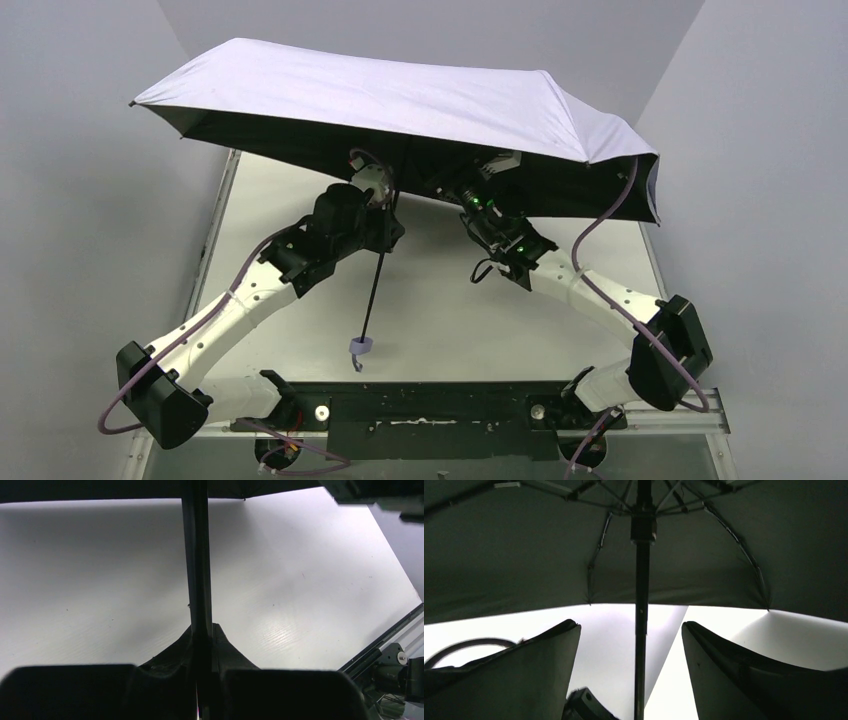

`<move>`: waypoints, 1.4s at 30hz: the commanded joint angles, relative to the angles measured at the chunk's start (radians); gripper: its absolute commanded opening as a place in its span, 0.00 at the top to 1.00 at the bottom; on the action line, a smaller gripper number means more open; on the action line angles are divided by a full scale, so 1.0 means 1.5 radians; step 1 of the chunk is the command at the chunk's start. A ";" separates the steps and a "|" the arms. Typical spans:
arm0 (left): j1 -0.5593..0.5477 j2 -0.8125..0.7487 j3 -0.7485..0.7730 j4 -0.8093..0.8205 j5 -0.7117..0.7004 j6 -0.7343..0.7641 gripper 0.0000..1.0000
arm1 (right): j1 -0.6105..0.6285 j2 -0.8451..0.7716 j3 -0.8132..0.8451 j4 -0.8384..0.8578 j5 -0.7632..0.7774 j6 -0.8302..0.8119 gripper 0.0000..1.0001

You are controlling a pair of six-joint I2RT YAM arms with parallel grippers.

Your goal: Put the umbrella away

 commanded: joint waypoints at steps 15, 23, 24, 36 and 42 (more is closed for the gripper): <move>-0.018 -0.003 0.024 0.012 0.028 0.040 1.00 | -0.072 0.128 0.167 0.064 -0.044 0.108 0.34; -0.017 -0.003 0.022 0.012 0.029 0.046 1.00 | -0.072 0.161 0.200 0.069 -0.066 0.119 0.37; -0.018 -0.003 0.021 0.014 0.029 0.045 1.00 | -0.071 0.165 0.206 0.066 -0.068 0.116 0.38; -0.017 -0.002 0.018 0.017 0.031 0.047 1.00 | -0.071 0.200 0.256 0.048 -0.077 0.106 0.44; -0.018 -0.001 0.017 0.018 0.031 0.048 1.00 | -0.071 0.210 0.270 0.042 -0.082 0.104 0.47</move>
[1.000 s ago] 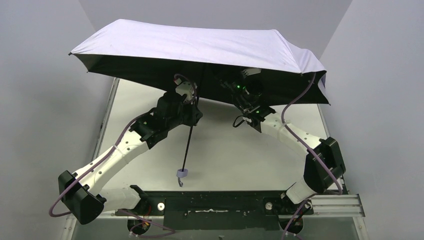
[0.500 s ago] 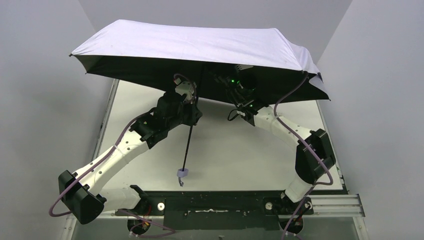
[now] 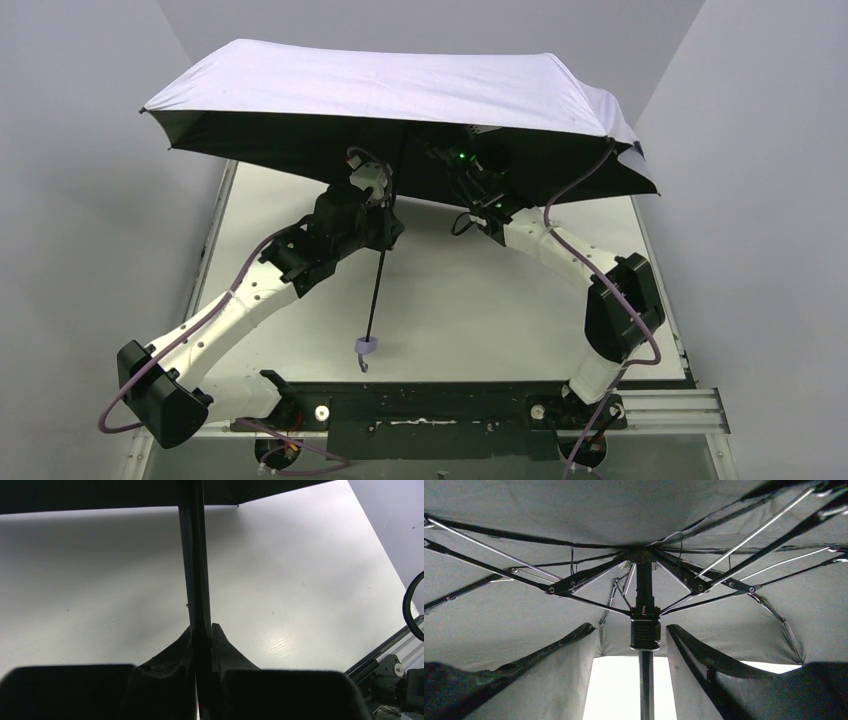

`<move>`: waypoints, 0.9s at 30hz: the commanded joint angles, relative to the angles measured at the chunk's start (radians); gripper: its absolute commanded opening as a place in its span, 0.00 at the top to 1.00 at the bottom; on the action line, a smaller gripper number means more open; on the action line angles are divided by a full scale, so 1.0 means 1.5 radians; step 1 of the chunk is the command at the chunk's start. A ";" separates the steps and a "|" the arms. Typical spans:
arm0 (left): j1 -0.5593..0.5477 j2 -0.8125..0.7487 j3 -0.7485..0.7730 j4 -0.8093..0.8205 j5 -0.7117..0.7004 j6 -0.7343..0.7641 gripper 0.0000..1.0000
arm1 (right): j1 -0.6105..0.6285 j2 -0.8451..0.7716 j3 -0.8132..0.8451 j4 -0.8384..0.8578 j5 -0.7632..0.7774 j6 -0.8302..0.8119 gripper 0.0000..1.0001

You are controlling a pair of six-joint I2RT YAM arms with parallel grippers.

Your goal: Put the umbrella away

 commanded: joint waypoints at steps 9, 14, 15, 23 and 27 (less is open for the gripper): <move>-0.012 -0.004 0.019 0.004 0.050 0.067 1.00 | -0.007 0.029 0.058 0.011 -0.027 0.004 0.90; -0.012 -0.006 0.021 -0.003 0.050 0.065 1.00 | -0.009 0.019 0.050 -0.001 -0.028 -0.011 1.00; -0.012 -0.006 0.022 -0.006 0.048 0.064 1.00 | -0.010 0.015 0.044 -0.002 -0.028 -0.015 1.00; 0.015 -0.009 0.071 -0.001 -0.043 0.090 1.00 | 0.028 -0.096 -0.044 -0.119 -0.002 -0.074 1.00; 0.029 -0.010 0.123 0.036 -0.065 0.126 1.00 | 0.112 -0.179 -0.101 -0.252 0.082 -0.139 1.00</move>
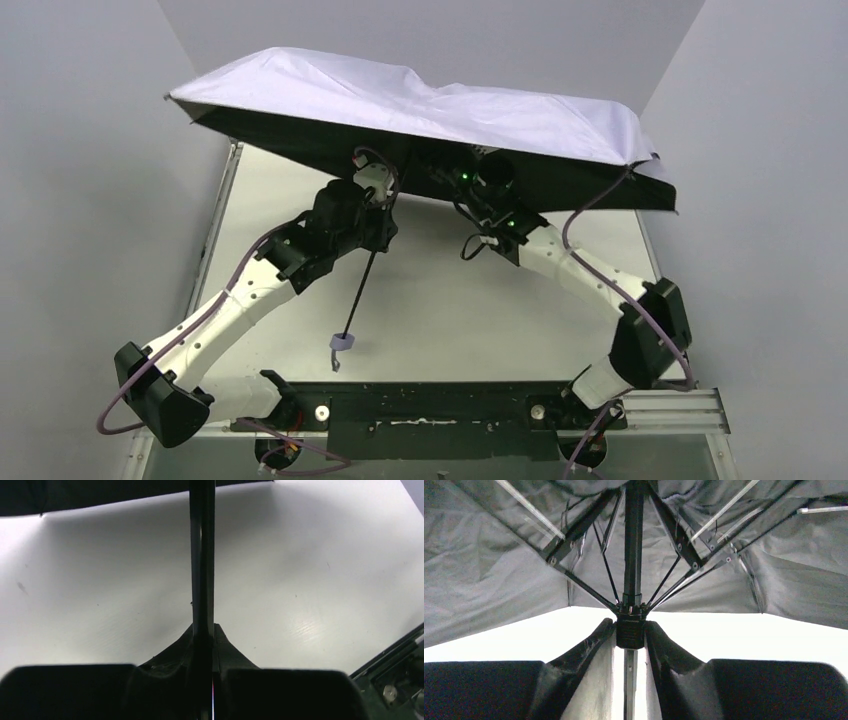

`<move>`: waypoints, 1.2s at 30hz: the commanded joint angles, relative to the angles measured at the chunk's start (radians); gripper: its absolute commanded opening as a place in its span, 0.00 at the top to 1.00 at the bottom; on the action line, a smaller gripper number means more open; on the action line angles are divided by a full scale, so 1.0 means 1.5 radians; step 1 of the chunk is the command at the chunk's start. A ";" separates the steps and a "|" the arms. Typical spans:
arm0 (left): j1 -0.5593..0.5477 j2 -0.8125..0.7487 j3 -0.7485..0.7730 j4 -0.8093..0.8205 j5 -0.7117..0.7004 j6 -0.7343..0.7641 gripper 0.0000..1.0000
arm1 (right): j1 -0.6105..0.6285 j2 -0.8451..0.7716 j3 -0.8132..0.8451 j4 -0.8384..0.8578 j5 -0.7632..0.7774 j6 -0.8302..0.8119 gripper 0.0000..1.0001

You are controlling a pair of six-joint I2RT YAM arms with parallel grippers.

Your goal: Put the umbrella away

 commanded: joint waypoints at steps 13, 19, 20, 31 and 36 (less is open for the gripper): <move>0.021 0.016 0.135 0.192 -0.035 0.063 1.00 | 0.208 -0.120 -0.197 -0.066 0.038 0.048 1.00; 0.020 0.007 0.127 0.214 -0.054 0.062 1.00 | 0.235 -0.095 -0.214 -0.039 0.039 0.078 1.00; 0.020 0.004 0.127 0.219 -0.058 0.062 1.00 | 0.242 -0.088 -0.216 -0.036 0.040 0.081 1.00; 0.021 0.006 0.123 0.240 -0.049 0.077 1.00 | 0.262 -0.099 -0.235 -0.006 0.094 0.097 1.00; 0.020 -0.038 0.057 0.202 0.009 0.053 0.76 | 0.240 -0.147 -0.248 0.018 0.197 0.082 1.00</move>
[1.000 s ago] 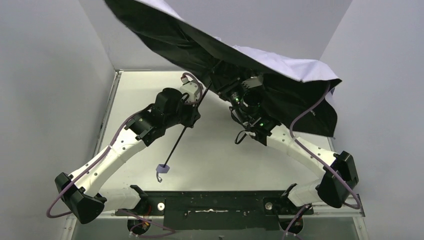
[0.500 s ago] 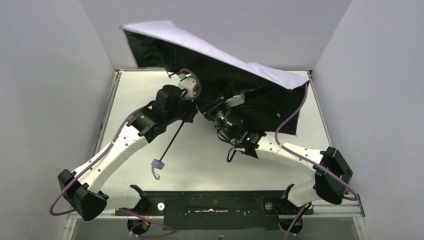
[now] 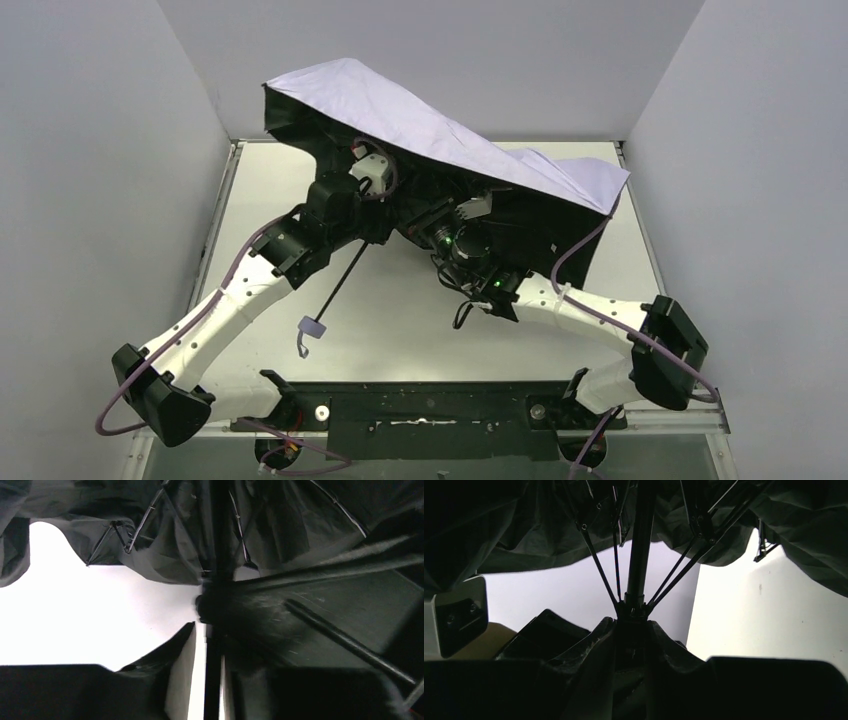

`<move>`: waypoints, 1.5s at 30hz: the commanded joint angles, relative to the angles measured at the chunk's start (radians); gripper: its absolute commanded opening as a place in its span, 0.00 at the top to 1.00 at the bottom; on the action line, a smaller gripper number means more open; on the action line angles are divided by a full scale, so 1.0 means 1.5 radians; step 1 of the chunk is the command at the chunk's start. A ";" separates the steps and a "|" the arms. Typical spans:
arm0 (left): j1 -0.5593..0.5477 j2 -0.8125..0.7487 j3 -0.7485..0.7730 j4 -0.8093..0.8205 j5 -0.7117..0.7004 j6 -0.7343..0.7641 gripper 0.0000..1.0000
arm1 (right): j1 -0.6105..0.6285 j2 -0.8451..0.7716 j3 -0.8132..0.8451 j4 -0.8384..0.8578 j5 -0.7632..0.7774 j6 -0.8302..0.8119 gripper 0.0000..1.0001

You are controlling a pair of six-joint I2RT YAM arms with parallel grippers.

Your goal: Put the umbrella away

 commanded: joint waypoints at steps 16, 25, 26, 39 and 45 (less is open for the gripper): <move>-0.010 -0.201 -0.194 0.068 0.130 -0.103 0.16 | -0.080 -0.101 -0.047 -0.057 0.014 -0.081 1.00; -0.010 -0.214 -0.251 0.027 0.172 -0.126 0.20 | -0.103 -0.110 -0.048 -0.064 0.006 -0.089 1.00; -0.010 -0.210 -0.254 0.027 0.180 -0.126 0.23 | -0.106 -0.111 -0.048 -0.065 0.005 -0.089 1.00; -0.024 -0.140 -0.254 0.072 0.227 -0.140 1.00 | -0.115 -0.148 -0.065 -0.105 0.014 -0.103 1.00; -0.031 -0.104 -0.220 0.131 0.182 -0.155 1.00 | -0.115 -0.177 -0.088 -0.160 0.008 -0.077 1.00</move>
